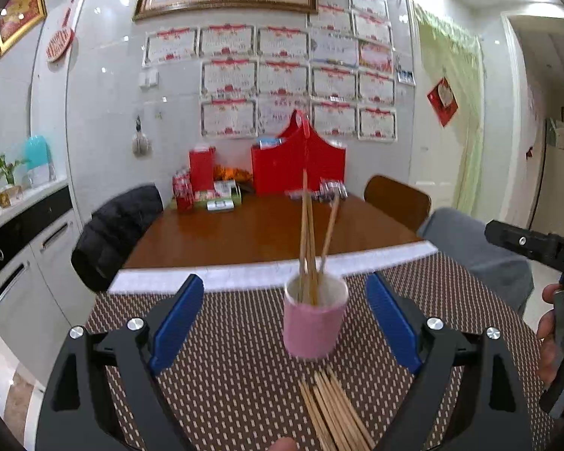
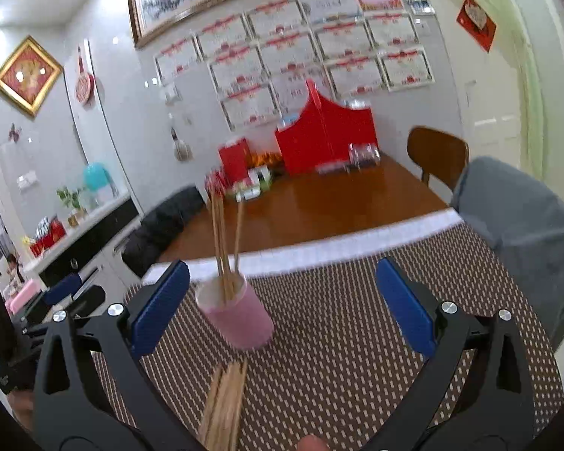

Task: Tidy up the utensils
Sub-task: 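Withdraw both grippers from the cup back over the chopstick pile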

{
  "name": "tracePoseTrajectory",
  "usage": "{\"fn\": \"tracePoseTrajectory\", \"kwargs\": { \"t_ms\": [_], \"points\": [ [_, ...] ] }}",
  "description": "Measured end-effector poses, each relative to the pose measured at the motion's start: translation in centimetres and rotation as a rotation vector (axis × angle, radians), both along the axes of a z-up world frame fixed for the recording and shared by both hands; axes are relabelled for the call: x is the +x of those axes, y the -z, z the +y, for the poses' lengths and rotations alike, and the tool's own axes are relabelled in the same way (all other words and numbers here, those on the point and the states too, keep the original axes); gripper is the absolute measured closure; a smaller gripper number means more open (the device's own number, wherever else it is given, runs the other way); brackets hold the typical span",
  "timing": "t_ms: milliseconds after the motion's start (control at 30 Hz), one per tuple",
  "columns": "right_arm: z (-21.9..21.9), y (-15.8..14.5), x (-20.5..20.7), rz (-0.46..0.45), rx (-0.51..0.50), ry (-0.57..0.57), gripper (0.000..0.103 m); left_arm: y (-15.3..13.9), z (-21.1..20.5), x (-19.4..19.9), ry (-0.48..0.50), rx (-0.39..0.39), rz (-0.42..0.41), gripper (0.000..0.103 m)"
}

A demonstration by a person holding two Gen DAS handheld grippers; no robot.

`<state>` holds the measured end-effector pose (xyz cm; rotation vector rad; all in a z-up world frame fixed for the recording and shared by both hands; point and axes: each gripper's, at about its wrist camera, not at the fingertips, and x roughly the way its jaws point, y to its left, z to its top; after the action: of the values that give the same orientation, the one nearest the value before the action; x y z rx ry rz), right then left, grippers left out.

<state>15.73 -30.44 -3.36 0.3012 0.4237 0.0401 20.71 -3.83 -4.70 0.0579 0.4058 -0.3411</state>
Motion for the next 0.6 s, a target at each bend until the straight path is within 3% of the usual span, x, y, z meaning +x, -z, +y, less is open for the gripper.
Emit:
{"fn": "tracePoseTrajectory", "kwargs": {
  "t_ms": [267,600],
  "points": [
    [0.2,5.5,-0.4,0.148,0.015,-0.016,0.005,6.5,0.6,-1.0,-0.005,0.085,0.177,0.016],
    [0.8,9.0,-0.7,0.232,0.035,-0.049,0.005,13.7,1.0,-1.1,-0.022,0.160,0.393,0.016]
  ]
}}
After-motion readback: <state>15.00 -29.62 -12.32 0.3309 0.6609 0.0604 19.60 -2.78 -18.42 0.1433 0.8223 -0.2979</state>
